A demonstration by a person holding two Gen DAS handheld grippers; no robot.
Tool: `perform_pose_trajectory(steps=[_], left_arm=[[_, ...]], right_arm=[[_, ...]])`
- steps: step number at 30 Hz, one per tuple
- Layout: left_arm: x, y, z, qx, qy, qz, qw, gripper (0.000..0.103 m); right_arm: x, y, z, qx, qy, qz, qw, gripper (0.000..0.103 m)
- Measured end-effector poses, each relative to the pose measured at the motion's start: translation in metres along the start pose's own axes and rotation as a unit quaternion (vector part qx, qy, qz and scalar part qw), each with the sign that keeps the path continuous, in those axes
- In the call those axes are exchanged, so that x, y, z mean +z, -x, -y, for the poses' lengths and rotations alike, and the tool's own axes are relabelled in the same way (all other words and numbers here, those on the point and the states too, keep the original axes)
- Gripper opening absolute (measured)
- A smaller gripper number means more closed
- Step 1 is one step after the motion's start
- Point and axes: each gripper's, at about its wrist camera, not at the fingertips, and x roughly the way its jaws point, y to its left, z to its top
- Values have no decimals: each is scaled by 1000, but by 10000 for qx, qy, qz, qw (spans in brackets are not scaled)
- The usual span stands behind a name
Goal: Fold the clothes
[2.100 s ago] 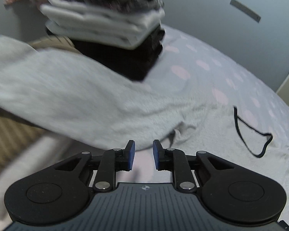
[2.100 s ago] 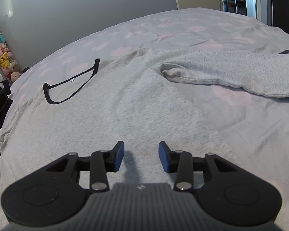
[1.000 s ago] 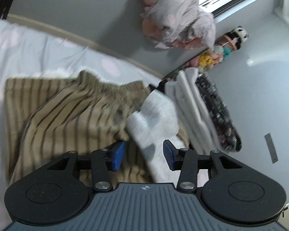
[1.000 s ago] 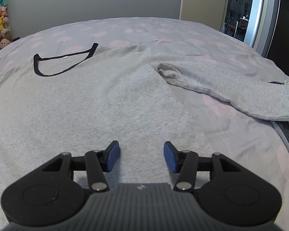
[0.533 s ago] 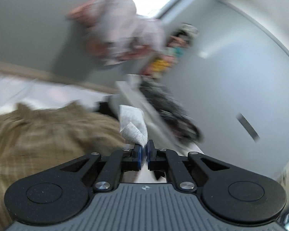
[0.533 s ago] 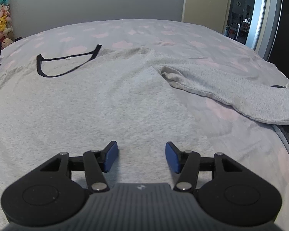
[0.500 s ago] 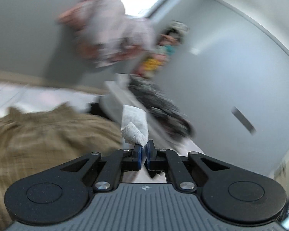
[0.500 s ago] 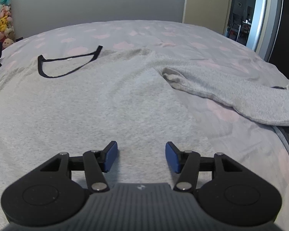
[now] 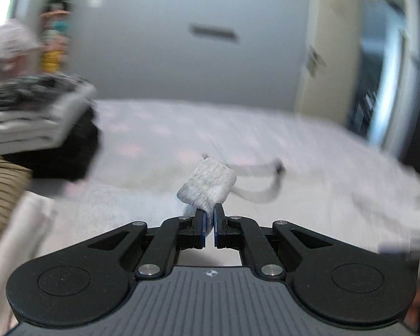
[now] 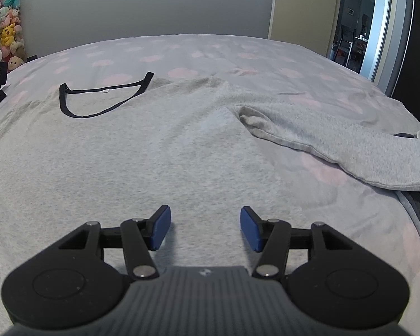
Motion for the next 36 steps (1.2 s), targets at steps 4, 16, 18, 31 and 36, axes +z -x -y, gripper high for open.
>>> perform_pose_trajectory(steps=[4, 16, 18, 31, 36], left_arm=[[-24, -31, 29, -114, -702, -860, 9938, 6], [-58, -43, 40, 11, -1107, -1602, 9809, 41], [-58, -35, 42, 110, -1172, -1462, 9822, 49], [-53, -14, 22, 304, -1015, -1639, 9808, 55], [-58, -23, 19, 278, -1065, -1837, 9768, 55]], right_arm=[[0, -2, 0, 10, 19, -32, 10000, 59], [4, 11, -10, 251, 171, 219, 9993, 59], [6, 17, -11, 397, 140, 329, 9986, 59], [8, 4, -61, 2886, -1274, -1107, 9425, 58], [0, -8, -73, 2964, -1469, -1465, 9323, 57]])
